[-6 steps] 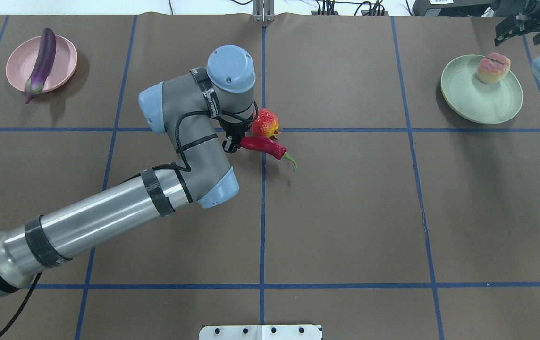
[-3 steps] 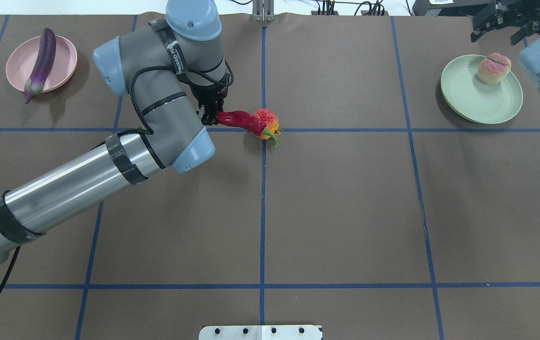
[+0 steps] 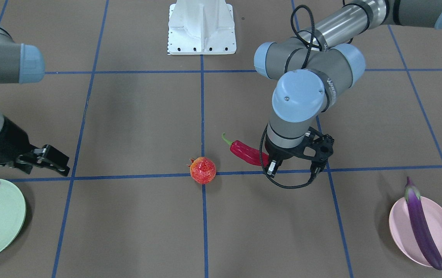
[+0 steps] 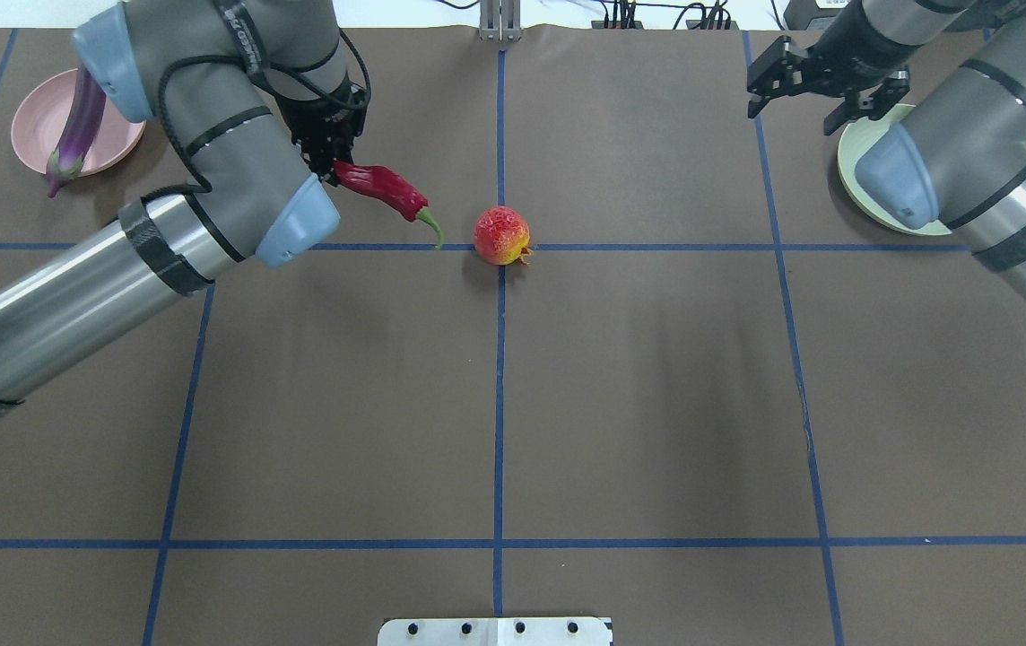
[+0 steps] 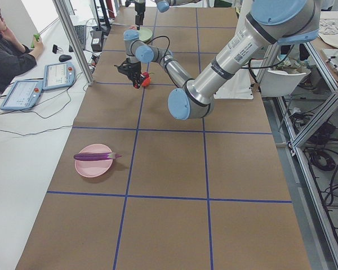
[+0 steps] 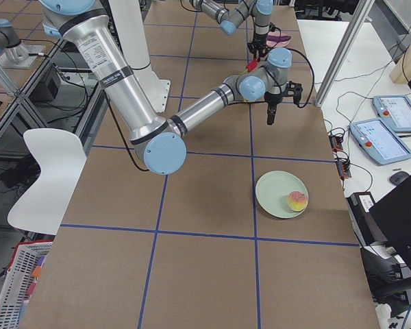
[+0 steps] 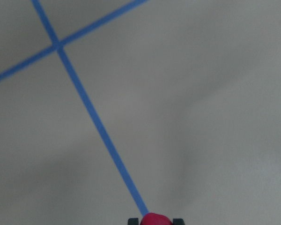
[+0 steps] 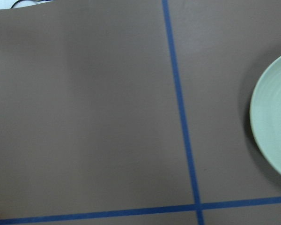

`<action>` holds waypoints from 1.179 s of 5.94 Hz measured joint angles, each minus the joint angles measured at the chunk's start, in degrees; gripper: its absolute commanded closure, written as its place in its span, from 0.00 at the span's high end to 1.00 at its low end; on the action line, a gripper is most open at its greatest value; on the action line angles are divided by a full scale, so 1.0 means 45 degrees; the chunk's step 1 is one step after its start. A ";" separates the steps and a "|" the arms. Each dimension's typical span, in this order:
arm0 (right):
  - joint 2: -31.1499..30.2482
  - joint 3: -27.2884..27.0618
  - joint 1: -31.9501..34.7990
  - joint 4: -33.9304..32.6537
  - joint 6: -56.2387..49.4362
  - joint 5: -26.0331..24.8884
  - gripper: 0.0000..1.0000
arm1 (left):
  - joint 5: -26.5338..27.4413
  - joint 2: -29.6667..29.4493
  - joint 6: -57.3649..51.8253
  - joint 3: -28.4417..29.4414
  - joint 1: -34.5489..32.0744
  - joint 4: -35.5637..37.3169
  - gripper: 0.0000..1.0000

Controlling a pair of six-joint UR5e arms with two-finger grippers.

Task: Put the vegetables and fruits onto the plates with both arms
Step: 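Carry the chili to the pink plate while right gripper moves toward the pomegranate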

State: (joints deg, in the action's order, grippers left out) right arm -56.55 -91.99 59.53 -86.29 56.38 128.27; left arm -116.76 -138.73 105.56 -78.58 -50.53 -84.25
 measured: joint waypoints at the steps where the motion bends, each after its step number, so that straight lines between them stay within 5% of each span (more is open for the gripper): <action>1: 0.0734 0.0242 -0.0773 -0.0076 0.0955 -0.0402 0.99 | -0.0008 0.0303 -0.1494 0.0043 -0.0610 0.0007 0.00; 4: 0.3779 0.3225 -0.2562 -0.0084 0.2492 -0.1664 0.99 | -0.0273 0.0807 -0.6331 0.1665 -0.2645 -0.0162 0.00; 7: 0.5199 0.4853 -0.3682 -0.0012 0.3457 -0.2368 0.99 | -0.0310 0.0775 -1.0195 0.4267 -0.3797 -0.1691 0.00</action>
State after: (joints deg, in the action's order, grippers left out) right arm -33.16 -70.15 42.97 -86.35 71.94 117.61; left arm -118.15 -135.24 59.69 -59.38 -67.61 -91.86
